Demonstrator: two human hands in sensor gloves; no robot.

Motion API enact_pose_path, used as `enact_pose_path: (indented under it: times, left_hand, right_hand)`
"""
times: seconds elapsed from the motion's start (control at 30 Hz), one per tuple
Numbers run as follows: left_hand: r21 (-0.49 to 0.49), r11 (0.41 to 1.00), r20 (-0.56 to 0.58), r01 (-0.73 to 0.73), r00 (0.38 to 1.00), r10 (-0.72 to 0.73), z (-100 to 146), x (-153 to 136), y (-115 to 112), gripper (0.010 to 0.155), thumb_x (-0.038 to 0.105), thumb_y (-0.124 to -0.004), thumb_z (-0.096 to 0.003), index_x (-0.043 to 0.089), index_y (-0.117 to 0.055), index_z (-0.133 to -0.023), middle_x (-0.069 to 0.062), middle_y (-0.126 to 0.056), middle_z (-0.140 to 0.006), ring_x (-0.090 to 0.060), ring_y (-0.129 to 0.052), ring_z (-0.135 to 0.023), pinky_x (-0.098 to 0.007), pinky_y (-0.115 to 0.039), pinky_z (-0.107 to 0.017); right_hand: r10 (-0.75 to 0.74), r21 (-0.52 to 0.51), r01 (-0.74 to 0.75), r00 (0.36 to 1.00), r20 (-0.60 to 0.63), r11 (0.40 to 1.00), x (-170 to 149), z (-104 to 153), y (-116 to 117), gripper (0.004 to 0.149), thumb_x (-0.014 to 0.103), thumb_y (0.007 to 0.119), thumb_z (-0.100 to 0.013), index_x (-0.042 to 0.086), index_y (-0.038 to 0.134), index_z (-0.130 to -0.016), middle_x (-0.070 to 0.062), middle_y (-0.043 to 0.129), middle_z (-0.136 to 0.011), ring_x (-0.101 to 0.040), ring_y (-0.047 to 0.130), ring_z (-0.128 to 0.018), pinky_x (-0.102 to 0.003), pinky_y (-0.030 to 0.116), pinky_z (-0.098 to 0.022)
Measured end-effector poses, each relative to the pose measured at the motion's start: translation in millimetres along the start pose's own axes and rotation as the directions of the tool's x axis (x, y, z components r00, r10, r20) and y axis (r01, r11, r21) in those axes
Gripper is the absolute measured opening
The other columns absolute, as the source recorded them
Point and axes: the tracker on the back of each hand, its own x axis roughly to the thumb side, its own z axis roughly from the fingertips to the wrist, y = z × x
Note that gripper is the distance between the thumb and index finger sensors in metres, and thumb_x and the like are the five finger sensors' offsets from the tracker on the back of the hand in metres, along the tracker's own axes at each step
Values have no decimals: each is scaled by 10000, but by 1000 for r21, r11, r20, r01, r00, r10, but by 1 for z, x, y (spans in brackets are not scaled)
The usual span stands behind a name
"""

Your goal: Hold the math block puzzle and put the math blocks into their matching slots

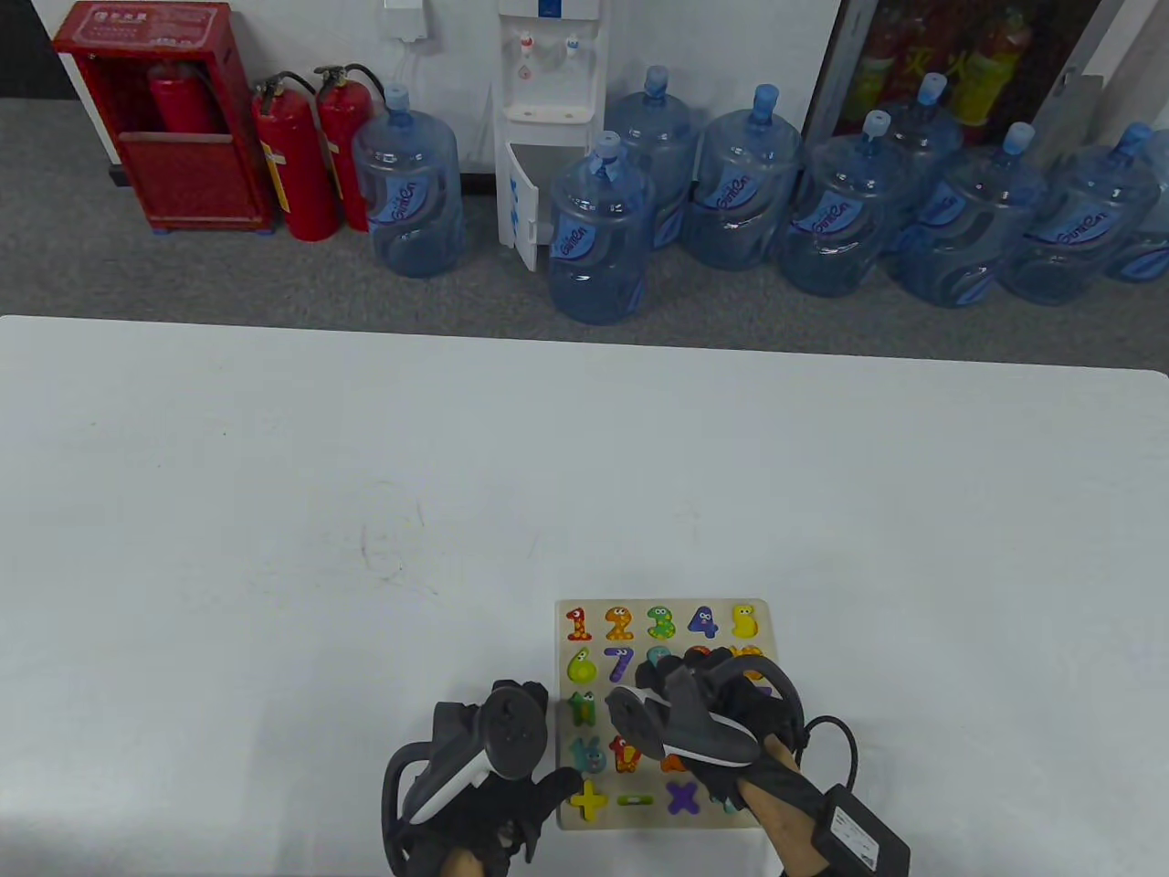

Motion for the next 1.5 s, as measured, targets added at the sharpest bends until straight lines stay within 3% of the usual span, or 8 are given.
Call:
enact_pose_path:
  times: [0.43,0.7,0.93,0.97,1.07,1.17,1.27,1.5]
  left_hand:
    - [3,1000,3,0,1000,0,0,0,0,866,632,-634,-376,294,-246,-1073,-3,-189,-1131,-473,-354,-1067,-663,-492,-729]
    - [5,1000,-2,-2,1000,2,0,0,0,866,632,-634,-376,293,-246,-1072,-5,-188,-1130,-472,-355,-1067,-663,-493,-728]
    - [-1,1000,-10,-13,1000,13,0,-2,0,867,632,-633,-377,294,-241,-1072,-3,-184,-1130,-474,-349,-1067,-663,-491,-730]
    - [-1,1000,-10,-12,1000,12,0,-3,0,866,631,-634,-377,293,-242,-1072,-5,-184,-1129,-473,-351,-1066,-662,-492,-729]
    - [11,1000,-4,-13,1000,13,1,-2,1,867,631,-634,-376,292,-242,-1071,-5,-184,-1129,-476,-351,-1065,-662,-492,-728]
    - [8,1000,-5,-12,1000,12,0,-3,1,866,632,-633,-376,295,-242,-1071,-2,-184,-1129,-474,-349,-1066,-663,-491,-729]
    - [5,1000,-7,-12,1000,12,0,-3,1,867,631,-634,-376,294,-242,-1072,-4,-184,-1130,-474,-349,-1067,-662,-491,-730]
    - [-2,1000,-8,-12,1000,12,0,-2,1,868,632,-634,-377,296,-240,-1073,-2,-182,-1131,-473,-346,-1069,-663,-489,-731]
  right_hand:
    - [-17,-60,15,1000,-24,998,-15,9,-9,595,328,826,-248,276,772,-837,-19,819,-868,-176,942,-656,-447,751,-606]
    - [-58,-105,36,974,-219,994,-107,56,3,645,394,792,-257,279,708,-885,-25,737,-937,-190,900,-729,-456,726,-627]
    - [-299,-52,314,824,-481,948,-215,101,56,655,402,784,-275,274,682,-909,-35,669,-984,-218,859,-783,-479,694,-649]
    - [-319,-58,335,807,-498,940,-220,103,59,658,401,783,-278,269,675,-913,-39,661,-987,-223,852,-788,-483,690,-649]
    - [-473,-148,492,646,-599,858,-252,116,80,655,394,776,-289,264,660,-920,-42,632,-996,-239,822,-808,-488,674,-651]
    - [-516,-164,550,580,-630,819,-263,124,89,664,400,774,-291,261,647,-928,-46,611,-1003,-226,792,-831,-489,665,-657]
    - [-536,-187,562,557,-634,806,-268,128,92,665,403,773,-291,259,647,-928,-46,607,-1004,-213,788,-833,-488,664,-658]
    - [-494,-149,532,598,-631,834,-262,126,91,665,412,769,-289,262,651,-925,-46,604,-1005,-217,767,-847,-480,668,-657]
